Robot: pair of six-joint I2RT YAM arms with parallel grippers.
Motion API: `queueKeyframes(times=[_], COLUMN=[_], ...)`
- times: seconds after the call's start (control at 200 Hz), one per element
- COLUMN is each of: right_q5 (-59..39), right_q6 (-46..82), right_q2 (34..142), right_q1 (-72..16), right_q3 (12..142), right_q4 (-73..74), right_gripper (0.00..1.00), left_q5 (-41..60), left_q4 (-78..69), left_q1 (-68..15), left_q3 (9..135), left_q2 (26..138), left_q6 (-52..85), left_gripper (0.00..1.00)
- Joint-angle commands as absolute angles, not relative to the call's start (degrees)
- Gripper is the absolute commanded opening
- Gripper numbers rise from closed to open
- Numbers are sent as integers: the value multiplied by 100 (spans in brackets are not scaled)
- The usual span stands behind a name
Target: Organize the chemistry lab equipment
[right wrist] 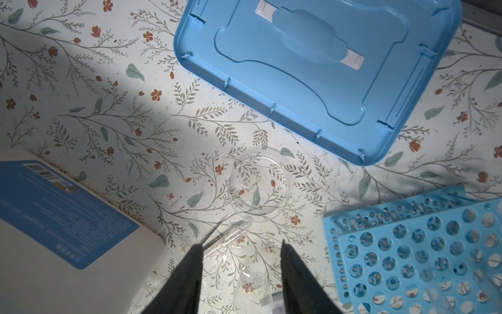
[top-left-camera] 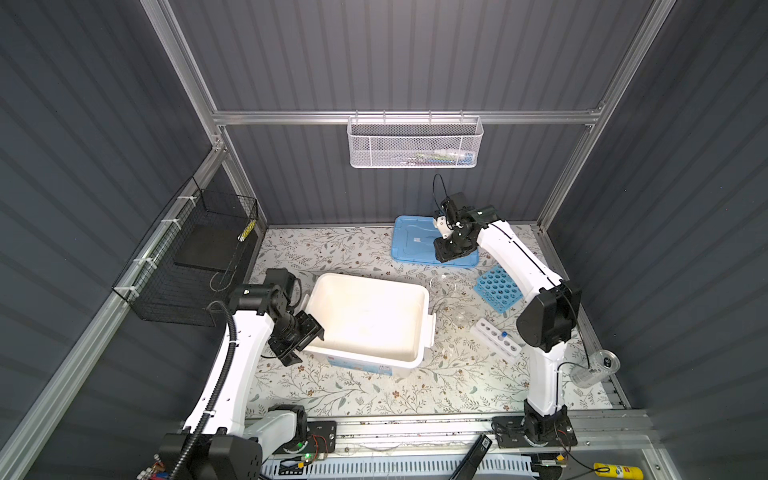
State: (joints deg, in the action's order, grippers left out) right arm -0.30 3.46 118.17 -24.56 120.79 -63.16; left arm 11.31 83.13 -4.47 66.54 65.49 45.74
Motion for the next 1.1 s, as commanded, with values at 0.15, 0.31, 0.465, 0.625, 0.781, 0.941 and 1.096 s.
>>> queueKeyframes(times=[0.15,0.31,0.465,0.625,0.781,0.941,1.096], right_q5=[-70,74,186,133,182,151,143], right_q6=[749,908,997,1123,1156,1170,1161], right_q2=[12086,12338,12453,12674,12804,12823,12963], right_q1=[-2360,-2364,-2330,-2181,-2058,-1945,-1890], right_q3=[12070,11922,11513,11365,11286,11149,11132], right_q4=[-6694,-6735,-6471,-6350,-6263,-6196,-6156], right_gripper=[46,43,41,40,40,40,39], left_q5=[1260,1190,1154,1050,908,914,861], left_q4=[7728,7640,7572,7558,7622,7583,7620], left_q1=[-482,-478,-475,-475,-475,-475,-418], left_q3=[6242,6328,6340,6409,6629,6756,6939], left_q2=[6728,7073,7399,7707,8054,8349,8561], left_q6=[4834,4596,4358,4063,3763,3572,3390], left_gripper=[66,63,59,55,52,46,43])
